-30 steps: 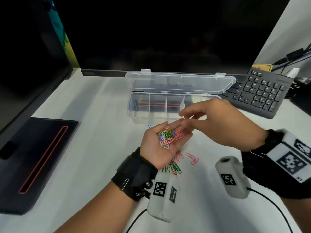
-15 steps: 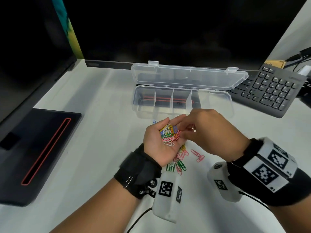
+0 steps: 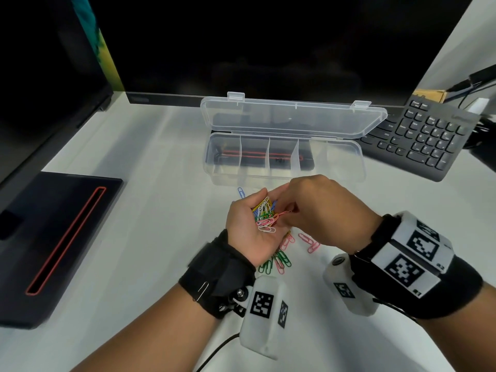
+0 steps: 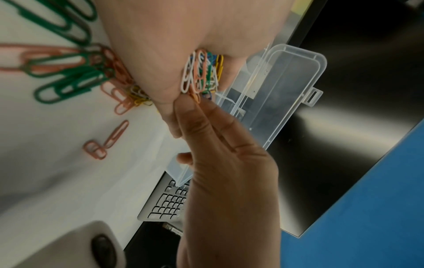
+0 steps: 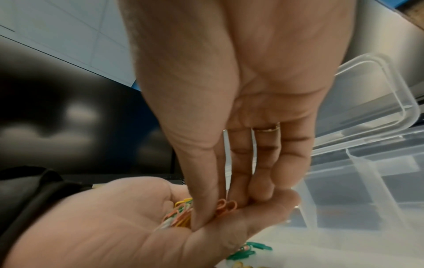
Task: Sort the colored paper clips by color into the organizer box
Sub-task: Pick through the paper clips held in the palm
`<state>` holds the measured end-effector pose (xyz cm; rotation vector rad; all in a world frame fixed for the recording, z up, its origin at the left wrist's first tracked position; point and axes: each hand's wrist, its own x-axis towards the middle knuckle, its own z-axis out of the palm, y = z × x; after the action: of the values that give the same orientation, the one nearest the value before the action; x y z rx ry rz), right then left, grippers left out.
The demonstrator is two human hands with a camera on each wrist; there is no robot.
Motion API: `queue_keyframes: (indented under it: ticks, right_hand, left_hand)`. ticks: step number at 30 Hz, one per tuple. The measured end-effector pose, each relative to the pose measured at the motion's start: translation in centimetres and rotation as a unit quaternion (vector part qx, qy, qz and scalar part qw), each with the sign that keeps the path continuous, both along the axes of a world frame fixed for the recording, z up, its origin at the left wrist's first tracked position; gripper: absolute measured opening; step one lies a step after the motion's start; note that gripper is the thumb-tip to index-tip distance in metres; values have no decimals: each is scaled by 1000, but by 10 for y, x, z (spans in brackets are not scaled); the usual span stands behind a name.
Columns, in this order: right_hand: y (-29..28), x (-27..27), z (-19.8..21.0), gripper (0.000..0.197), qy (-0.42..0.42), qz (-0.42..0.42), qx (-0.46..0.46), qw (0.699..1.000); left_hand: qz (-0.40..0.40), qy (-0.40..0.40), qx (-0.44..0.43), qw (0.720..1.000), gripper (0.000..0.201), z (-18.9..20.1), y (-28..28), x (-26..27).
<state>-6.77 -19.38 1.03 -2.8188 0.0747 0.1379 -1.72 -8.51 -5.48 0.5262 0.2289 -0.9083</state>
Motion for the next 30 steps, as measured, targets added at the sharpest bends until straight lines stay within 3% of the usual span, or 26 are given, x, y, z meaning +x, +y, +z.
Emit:
queue_keyframes:
  ticks: [7, 15, 23, 26, 30]
  right_hand:
    - [-8, -2, 5, 8, -16, 33, 61, 997]
    - [-17, -10, 21, 31, -29, -9, 161, 987]
    - [-27, -15, 12, 27, -26, -50, 249, 967]
    - [-32, -15, 10, 21, -28, -84, 319, 944]
    - [-36, -19, 12, 17, -34, -118, 463, 878]
  left_hand:
    - [-6, 2, -18, 1000, 56, 7, 4, 0]
    - [-32, 14, -71, 997, 50, 7, 3, -2]
    - [-49, -15, -37, 998, 50, 2, 4, 0]
    - [-43, -7, -40, 998, 49, 5, 3, -3]
    - [-34, 5, -30, 999, 47, 1, 0, -2]
